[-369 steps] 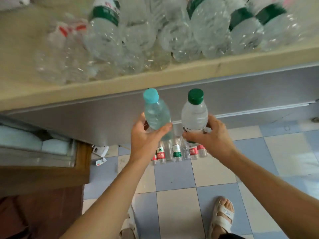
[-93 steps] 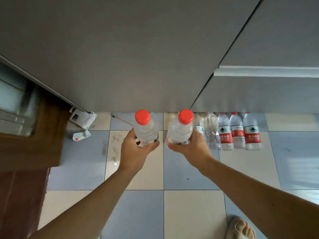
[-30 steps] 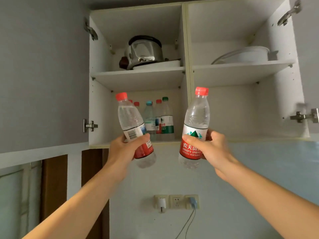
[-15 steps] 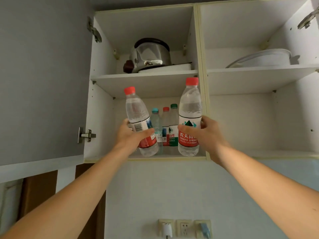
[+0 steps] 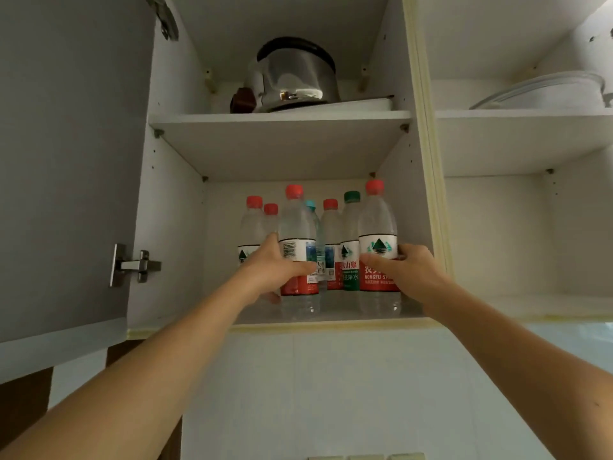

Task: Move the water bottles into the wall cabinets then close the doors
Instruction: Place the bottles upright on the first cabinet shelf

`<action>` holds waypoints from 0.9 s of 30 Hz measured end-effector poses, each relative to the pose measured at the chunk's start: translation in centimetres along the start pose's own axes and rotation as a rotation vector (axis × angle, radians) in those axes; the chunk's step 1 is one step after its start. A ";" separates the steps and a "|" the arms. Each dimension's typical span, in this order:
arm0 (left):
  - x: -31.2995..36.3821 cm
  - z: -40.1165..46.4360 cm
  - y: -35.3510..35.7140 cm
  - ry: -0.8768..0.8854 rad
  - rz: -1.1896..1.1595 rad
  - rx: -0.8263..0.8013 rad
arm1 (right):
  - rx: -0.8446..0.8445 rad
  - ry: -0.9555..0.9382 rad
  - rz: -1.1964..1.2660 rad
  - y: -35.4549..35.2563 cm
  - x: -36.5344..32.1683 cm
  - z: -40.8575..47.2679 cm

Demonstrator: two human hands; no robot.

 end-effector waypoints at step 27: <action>-1.4 0.6 4.9 0.154 -0.075 0.042 | 0.217 -0.153 -0.388 3.1 2.7 -1.2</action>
Point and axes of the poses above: each hand's wrist, its own z-axis towards the middle knuckle, its own y-axis out of the palm, x = y × z, the point moved 2 cm from there along z, towards the middle knuckle, and after that the axes turned 2 degrees about x, right-handed, at the moved point
